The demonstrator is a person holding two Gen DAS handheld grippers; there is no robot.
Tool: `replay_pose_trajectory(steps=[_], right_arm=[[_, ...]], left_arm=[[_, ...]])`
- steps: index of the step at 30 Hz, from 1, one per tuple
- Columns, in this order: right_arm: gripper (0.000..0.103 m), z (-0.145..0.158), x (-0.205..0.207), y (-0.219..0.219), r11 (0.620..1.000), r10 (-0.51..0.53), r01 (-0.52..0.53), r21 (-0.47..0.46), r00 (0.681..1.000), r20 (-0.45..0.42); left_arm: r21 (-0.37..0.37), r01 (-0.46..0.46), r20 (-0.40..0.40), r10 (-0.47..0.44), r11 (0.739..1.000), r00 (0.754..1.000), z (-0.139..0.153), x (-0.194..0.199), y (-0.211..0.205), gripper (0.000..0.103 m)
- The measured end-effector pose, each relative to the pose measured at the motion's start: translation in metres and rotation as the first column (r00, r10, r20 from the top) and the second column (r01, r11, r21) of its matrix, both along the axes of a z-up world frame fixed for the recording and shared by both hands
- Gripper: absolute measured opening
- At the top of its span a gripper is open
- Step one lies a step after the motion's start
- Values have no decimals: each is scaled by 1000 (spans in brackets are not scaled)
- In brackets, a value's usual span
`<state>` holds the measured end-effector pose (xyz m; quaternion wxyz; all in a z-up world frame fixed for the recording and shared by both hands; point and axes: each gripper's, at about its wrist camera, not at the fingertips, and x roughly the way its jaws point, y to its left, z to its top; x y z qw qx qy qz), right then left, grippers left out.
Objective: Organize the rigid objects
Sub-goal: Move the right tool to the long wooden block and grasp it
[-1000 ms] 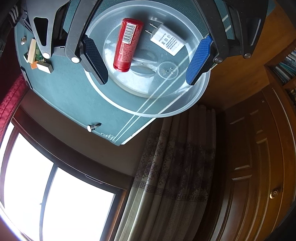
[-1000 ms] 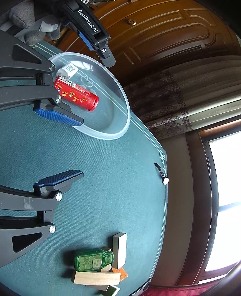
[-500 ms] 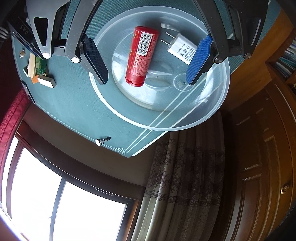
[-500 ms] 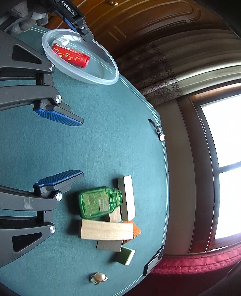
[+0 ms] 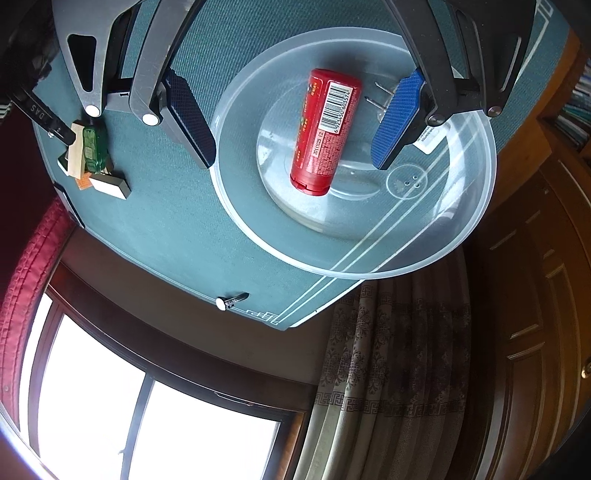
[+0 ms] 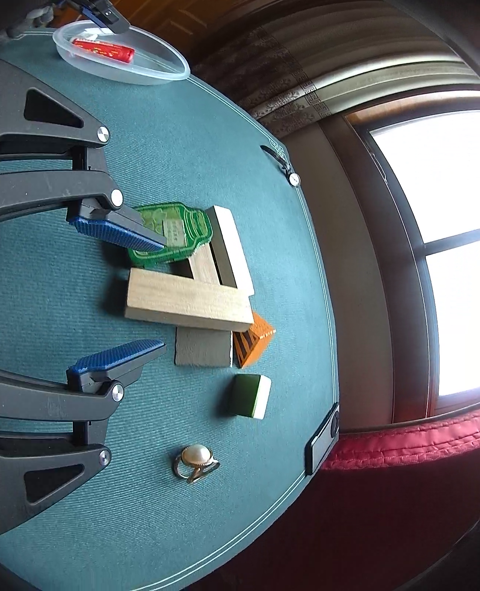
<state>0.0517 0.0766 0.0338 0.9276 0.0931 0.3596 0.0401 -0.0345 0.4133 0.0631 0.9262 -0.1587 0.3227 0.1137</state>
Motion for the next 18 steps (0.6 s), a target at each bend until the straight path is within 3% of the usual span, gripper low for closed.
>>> replay_pose_trajectory(steps=[18], right_arm=[[52,-14,39,4,997,13,-17,-73,998,-59]], left_arm=[[22,56,-17,-56,998,998,0,9,-21,87]])
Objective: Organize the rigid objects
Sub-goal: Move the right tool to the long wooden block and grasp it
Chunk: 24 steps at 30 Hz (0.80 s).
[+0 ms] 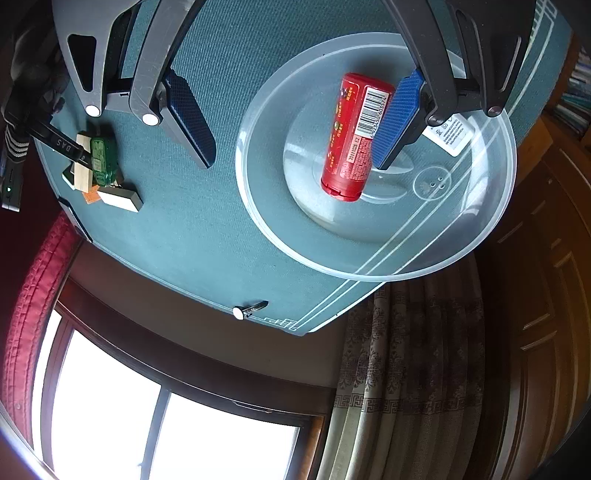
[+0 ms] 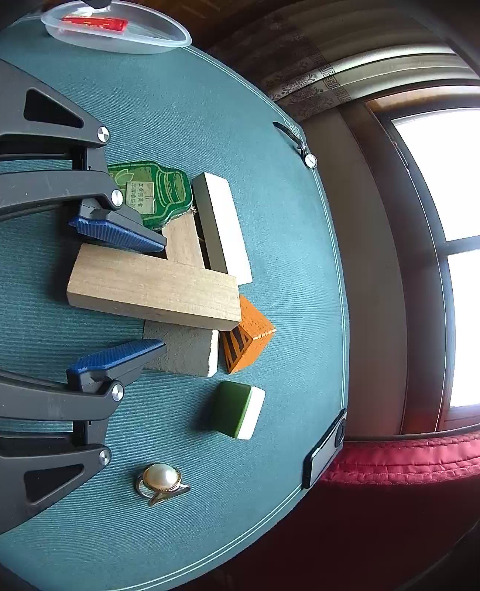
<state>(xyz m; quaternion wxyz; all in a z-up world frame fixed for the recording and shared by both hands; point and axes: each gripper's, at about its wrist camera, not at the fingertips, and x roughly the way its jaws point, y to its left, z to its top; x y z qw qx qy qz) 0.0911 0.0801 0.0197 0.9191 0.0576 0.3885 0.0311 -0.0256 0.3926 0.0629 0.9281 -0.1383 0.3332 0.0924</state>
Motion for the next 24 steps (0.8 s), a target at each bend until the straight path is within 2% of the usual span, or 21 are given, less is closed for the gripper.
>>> replay_pose_trajectory(steps=[5,17,19,20,24], right_arm=[[38,0,-1,0,1000,27,-27,-6,1000,-4],[33,5,-28,-20,997,77,-77,27,997,6],[30,5,-35,-25,996,89,-89,28,996,8],[24,4,-38,-27,995,94,-94,26,996,6],[24,-1,-48,-38,994,104,-103,24,995,-8]], left_arm=[[15,40,-3,-40,999,999,2,5,-16,87],[51,142,-22,-141,988,990,3,19,-60,87],[58,163,-26,-162,985,987,3,22,-68,87],[62,174,-27,-173,983,985,4,24,-73,87],[78,221,-36,-218,972,975,3,32,-93,87]])
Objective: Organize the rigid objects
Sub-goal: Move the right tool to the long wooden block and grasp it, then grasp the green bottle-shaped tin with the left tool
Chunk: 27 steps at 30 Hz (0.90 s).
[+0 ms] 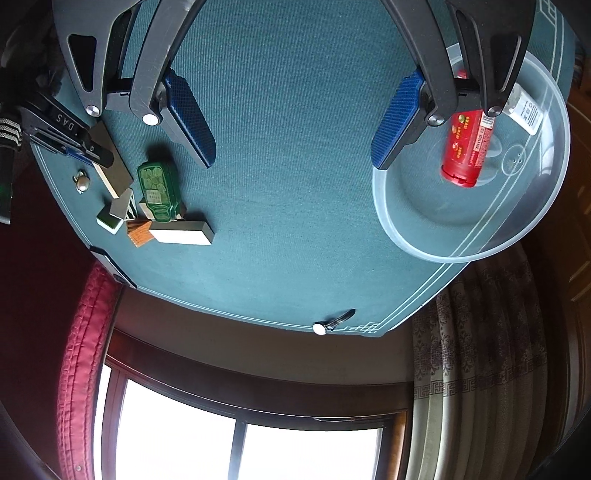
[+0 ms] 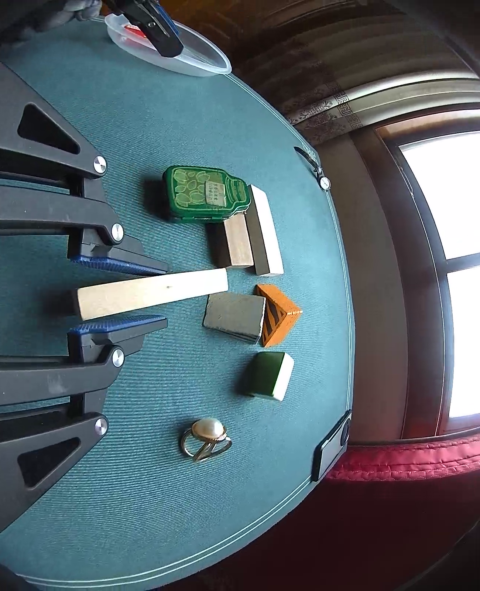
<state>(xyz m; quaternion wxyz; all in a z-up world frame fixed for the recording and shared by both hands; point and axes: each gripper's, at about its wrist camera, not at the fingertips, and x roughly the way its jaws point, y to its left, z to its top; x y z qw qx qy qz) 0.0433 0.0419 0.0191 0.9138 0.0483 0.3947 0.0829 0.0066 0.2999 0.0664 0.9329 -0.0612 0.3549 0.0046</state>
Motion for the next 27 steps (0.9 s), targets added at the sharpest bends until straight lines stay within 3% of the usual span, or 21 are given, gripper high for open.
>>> replay_pose_trajectory(steps=[12,19,27], right_arm=[[24,-5,-3,-8,997,38,-38,60,999,2],[32,-3,-4,-20,991,0,0,131,1000,6],[32,-1,-5,-31,985,-47,43,170,999,20]], left_arm=[[-8,89,-57,-89,996,994,-11,27,-47,87],[-39,132,-87,-135,990,987,-15,50,-70,87],[-54,165,-119,-170,985,978,-24,72,-97,87]])
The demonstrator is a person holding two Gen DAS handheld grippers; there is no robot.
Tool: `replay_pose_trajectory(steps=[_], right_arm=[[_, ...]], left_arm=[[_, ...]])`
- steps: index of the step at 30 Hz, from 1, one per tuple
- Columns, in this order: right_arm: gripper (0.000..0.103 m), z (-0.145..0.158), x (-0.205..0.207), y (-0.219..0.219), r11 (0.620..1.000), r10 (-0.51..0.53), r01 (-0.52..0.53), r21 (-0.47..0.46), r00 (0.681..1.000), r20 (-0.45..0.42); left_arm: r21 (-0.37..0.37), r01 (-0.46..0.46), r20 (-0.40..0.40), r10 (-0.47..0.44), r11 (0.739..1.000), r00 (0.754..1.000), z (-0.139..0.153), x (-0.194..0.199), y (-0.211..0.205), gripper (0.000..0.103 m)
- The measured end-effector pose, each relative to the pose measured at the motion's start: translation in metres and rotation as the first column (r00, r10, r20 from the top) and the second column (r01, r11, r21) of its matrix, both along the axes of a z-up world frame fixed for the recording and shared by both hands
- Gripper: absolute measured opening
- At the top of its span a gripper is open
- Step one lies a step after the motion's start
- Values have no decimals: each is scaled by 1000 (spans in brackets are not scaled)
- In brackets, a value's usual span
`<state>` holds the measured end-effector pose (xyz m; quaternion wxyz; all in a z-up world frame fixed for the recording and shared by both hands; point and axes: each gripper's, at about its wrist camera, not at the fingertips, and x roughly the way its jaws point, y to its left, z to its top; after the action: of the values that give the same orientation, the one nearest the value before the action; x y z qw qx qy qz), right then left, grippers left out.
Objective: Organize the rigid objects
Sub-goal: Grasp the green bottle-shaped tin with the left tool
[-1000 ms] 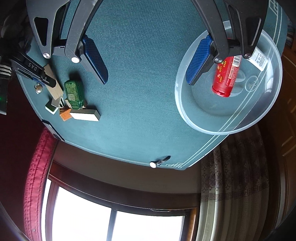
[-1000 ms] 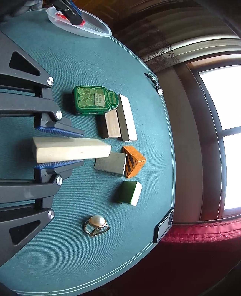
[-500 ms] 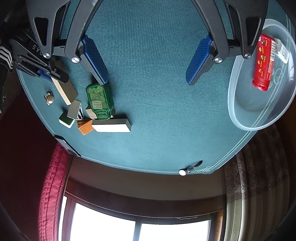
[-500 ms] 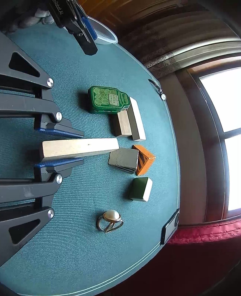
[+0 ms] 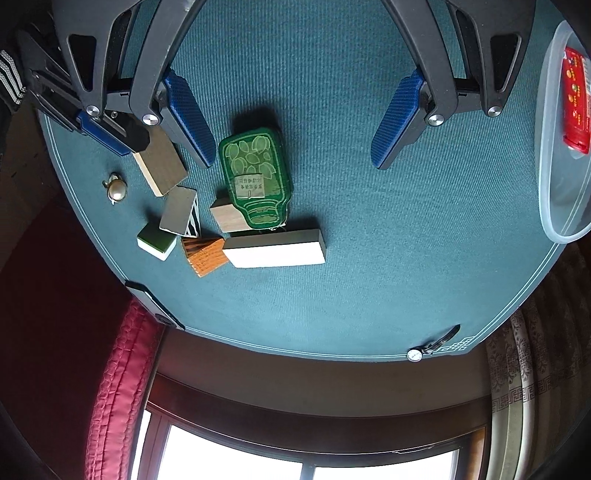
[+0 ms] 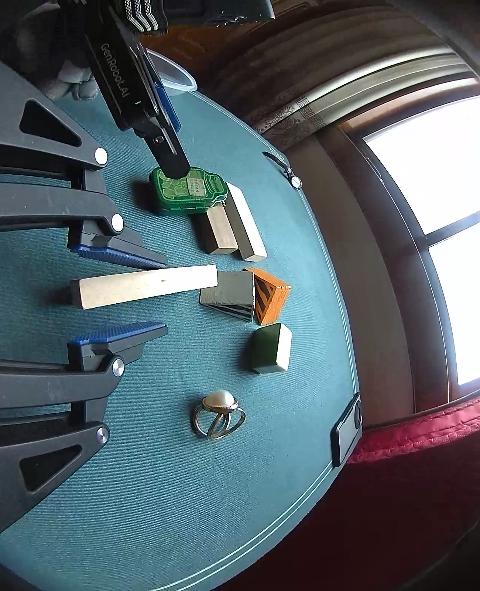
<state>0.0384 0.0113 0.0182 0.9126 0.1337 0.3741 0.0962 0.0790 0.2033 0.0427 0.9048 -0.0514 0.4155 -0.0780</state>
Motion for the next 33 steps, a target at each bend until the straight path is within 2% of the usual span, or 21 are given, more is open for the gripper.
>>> replay_pose_trajectory(steps=[7,12,16,18,23,28,33], right_arm=[[32,-1,0,0,999,-31,31,-26,999,6],[33,-3,3,-11,997,-80,80,-3,997,-7],[41,-4,3,-14,996,-93,93,5,996,-10],[45,-3,2,-13,996,-91,91,-1,996,-4],[62,-2,-1,-11,996,-84,84,-4,996,5],[67,-1,-5,-8,995,-77,77,-55,997,4],[72,-6,-22,-15,994,-69,66,-90,997,-39]], left_arm=[[9,-3,-18,3,1000,1000,-12,16,-14,87],[26,-15,-21,15,1000,1000,-20,24,-18,87],[40,-7,-3,7,999,1000,-23,25,-20,85],[44,5,9,-5,999,1000,-23,24,-21,77],[22,21,28,-22,1000,999,-22,21,-15,45],[-4,18,43,-18,1000,999,-21,10,-5,45],[-44,22,49,-20,999,999,-20,-3,5,45]])
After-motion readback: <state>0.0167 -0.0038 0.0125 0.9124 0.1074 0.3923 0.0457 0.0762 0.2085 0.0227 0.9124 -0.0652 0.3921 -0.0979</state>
